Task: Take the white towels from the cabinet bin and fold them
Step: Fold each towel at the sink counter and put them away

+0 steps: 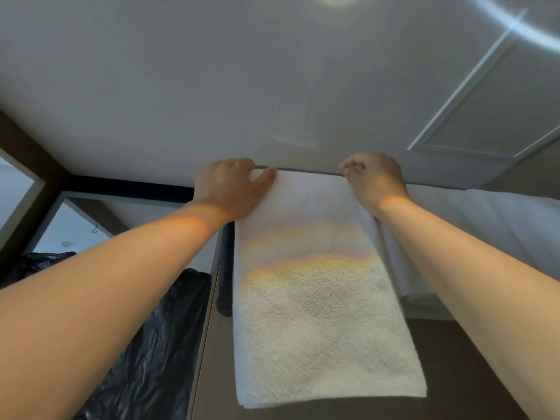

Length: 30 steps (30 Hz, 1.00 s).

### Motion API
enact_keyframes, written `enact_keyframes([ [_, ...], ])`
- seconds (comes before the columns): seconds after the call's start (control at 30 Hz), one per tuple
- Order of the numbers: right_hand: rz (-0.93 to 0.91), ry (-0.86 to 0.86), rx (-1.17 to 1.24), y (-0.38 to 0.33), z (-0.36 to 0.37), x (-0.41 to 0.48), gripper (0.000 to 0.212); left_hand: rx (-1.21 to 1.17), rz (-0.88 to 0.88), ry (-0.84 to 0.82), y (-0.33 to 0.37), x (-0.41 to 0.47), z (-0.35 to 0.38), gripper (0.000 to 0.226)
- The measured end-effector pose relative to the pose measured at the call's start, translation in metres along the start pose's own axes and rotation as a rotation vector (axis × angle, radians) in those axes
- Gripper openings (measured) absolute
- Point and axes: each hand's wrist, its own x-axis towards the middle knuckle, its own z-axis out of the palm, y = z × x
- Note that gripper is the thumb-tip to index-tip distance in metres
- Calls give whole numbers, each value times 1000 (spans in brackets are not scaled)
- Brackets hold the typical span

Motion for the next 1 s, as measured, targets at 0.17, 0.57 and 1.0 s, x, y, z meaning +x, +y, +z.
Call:
enact_keyframes([
  [0.17, -135, -331, -183, -5, -12, -19, 42, 55, -13, 22, 5, 1, 1, 48],
  [0.57, -109, -401, -339, -13, -17, -25, 58, -645, -335, -141, -6, -80, -6, 55],
  [1.0, 221, -278, 224, 9, -50, -121, 42, -844, -434, -95, 8, -81, -12, 53],
])
